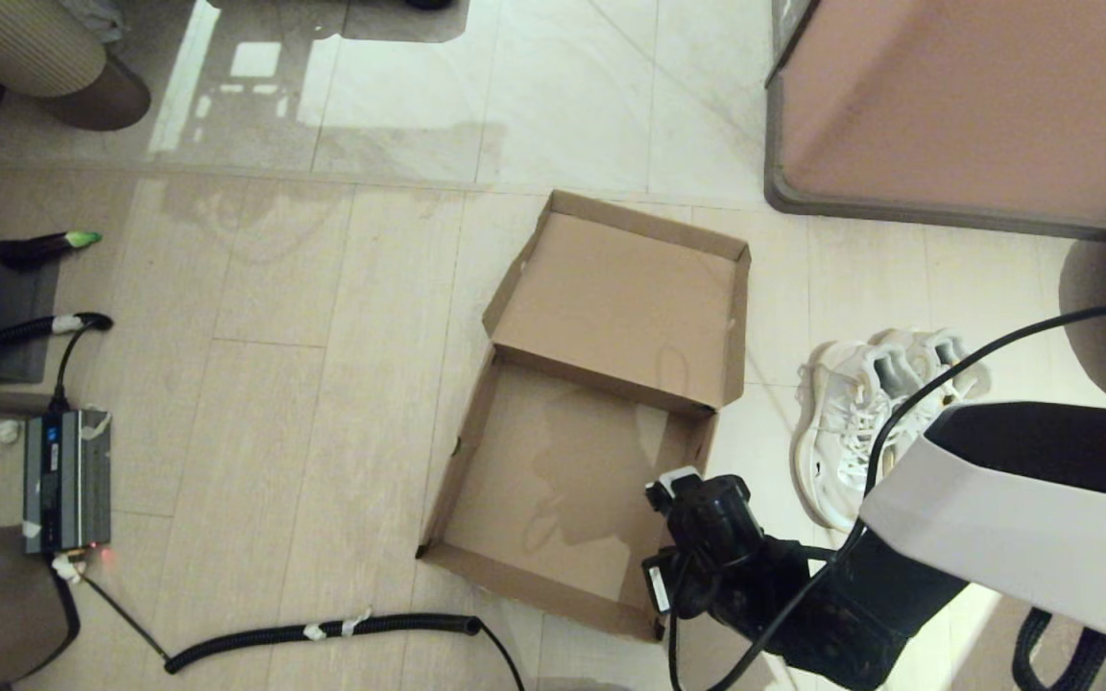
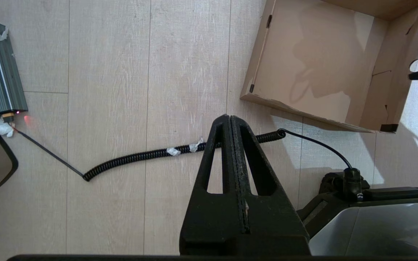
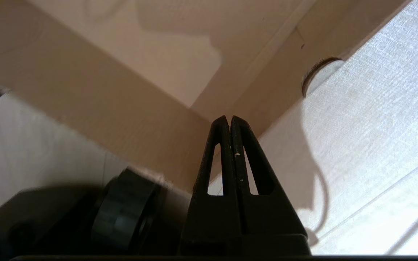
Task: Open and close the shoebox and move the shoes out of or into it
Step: Put the shoes into the shoe box
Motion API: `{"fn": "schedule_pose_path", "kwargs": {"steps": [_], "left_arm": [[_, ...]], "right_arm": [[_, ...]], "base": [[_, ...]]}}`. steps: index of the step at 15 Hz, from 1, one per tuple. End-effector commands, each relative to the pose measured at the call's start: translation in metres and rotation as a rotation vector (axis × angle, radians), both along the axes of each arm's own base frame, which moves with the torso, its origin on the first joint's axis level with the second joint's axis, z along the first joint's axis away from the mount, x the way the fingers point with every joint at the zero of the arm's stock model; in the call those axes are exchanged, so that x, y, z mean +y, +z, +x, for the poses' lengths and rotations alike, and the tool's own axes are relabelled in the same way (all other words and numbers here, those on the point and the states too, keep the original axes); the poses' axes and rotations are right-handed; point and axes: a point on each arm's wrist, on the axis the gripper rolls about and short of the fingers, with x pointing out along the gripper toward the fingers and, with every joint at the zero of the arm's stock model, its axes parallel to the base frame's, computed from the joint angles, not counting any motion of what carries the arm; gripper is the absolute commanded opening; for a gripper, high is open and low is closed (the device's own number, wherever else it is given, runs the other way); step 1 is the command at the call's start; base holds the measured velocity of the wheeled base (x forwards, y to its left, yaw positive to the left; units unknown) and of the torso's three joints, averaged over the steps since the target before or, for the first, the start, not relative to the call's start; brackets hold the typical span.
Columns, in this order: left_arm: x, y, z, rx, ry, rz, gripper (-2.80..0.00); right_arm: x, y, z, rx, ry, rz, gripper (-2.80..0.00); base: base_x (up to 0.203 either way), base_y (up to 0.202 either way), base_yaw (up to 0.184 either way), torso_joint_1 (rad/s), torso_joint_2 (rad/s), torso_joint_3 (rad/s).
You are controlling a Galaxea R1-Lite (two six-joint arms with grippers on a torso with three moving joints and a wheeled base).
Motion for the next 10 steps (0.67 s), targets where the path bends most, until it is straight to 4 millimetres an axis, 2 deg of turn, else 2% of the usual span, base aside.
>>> {"fn": "schedule_pose_path", "kwargs": {"steps": [1,10], "left_arm": [[0.0,0.0,0.0,-0.001,0.001,0.001,-2.8],[0.0,0.0,0.0,-0.001,-0.001,0.003,-2.8]], "right_arm": [[0.003,-0.024,0.005,0.002,-0.007,-0.012,-2.8],[0.007,-0.056,0.021,0.007,-0.048,-0.062,-2.8]], "base": [[0.0,0.0,0.0,0.0,0.0,0.0],[0.0,0.0,0.0,0.0,0.0,0.0]]}}
